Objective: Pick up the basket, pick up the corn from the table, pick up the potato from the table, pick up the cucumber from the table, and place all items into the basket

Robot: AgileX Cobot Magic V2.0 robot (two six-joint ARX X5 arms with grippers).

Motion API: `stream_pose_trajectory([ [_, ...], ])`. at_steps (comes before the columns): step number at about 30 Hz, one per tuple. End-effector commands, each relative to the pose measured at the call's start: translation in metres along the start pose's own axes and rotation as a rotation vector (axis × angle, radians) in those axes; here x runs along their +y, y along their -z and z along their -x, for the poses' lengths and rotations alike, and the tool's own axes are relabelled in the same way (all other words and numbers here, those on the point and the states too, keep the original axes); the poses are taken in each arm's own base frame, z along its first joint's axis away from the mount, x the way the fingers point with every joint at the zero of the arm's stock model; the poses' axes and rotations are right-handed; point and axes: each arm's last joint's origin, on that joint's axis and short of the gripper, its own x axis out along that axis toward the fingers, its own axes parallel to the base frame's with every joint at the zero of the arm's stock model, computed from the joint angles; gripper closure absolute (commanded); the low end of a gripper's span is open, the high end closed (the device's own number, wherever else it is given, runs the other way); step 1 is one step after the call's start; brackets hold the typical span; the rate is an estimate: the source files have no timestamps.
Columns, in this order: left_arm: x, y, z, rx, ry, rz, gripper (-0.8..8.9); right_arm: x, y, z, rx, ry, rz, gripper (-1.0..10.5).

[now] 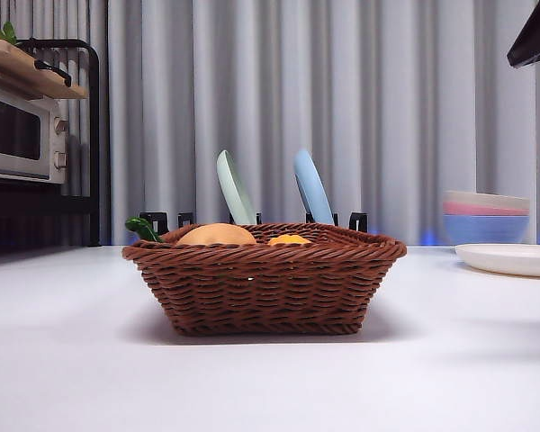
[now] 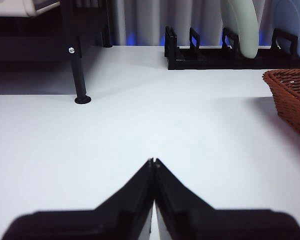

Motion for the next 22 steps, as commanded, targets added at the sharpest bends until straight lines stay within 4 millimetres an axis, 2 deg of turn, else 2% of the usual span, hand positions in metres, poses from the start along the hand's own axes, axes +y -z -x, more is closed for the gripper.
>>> stream_pose_trajectory([
  [1, 0.000, 0.005, -0.001, 0.012, 0.005, -0.011, 8.15, 0.000, 0.001, -0.001, 0.000, 0.003, -0.009, 9.5],
  [6, 0.000, 0.005, -0.001, 0.012, 0.005, -0.010, 8.15, -0.002, 0.003, 0.004, 0.001, 0.015, 0.046, 9.5],
  [9, 0.000, 0.005, -0.001, 0.012, 0.004, -0.011, 8.16, -0.011, 0.004, 0.014, -0.061, 0.043, 0.081, 9.5],
  [12, 0.000, 0.005, -0.001, 0.011, 0.004, -0.011, 8.16, -0.021, 0.010, 0.015, -0.143, -0.006, 0.082, 9.5],
  [15, 0.000, 0.005, -0.001, 0.011, 0.005, -0.011, 8.16, -0.033, 0.027, 0.013, -0.241, -0.046, 0.078, 9.5],
  [22, 0.000, 0.005, -0.001, 0.011, 0.004, -0.011, 8.16, -0.056, 0.080, 0.001, -0.315, 0.076, 0.051, 9.5],
])
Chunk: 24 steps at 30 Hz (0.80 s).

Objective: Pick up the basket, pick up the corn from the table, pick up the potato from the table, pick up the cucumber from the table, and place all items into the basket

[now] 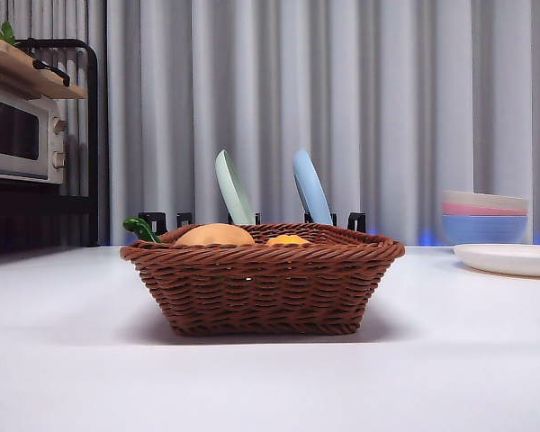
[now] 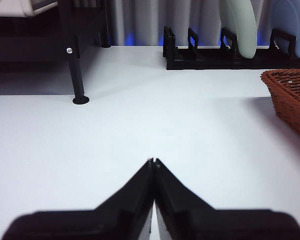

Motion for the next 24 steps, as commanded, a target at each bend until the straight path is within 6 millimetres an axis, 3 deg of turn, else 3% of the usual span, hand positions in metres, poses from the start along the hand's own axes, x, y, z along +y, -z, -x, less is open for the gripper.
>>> stream_pose_trajectory([
  [1, 0.000, 0.005, -0.001, 0.011, 0.002, -0.011, 8.16, -0.004, 0.021, 0.000, -0.005, 0.032, 0.018, 9.5],
  [8, 0.000, 0.005, -0.001, 0.010, 0.001, -0.011, 8.16, -0.009, 0.057, -0.003, 0.010, 0.049, 0.033, 9.5],
  [24, 0.000, 0.005, -0.002, 0.010, 0.001, -0.011, 8.15, -0.009, 0.060, -0.003, 0.038, 0.051, 0.055, 9.5],
])
